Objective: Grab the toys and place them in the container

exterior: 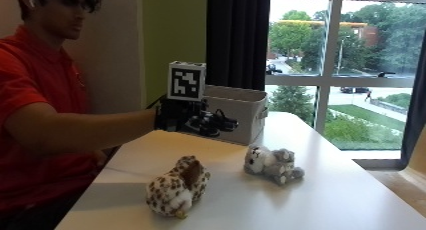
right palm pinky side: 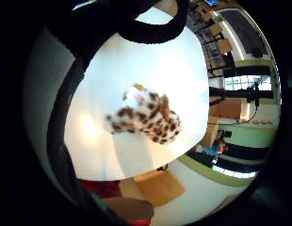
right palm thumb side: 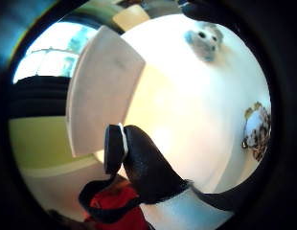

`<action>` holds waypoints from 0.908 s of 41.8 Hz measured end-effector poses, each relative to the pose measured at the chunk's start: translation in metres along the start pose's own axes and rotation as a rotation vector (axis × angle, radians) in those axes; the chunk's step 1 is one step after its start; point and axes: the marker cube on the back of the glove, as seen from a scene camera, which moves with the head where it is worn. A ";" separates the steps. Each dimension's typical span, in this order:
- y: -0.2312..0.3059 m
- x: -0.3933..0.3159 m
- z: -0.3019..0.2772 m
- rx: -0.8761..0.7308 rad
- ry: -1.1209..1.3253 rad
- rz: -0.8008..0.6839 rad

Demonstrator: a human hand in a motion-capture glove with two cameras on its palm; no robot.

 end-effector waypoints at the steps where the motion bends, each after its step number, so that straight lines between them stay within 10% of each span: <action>1: 0.001 0.006 0.003 -0.008 0.011 0.012; 38: 0.029 0.140 0.073 -0.058 -0.007 0.224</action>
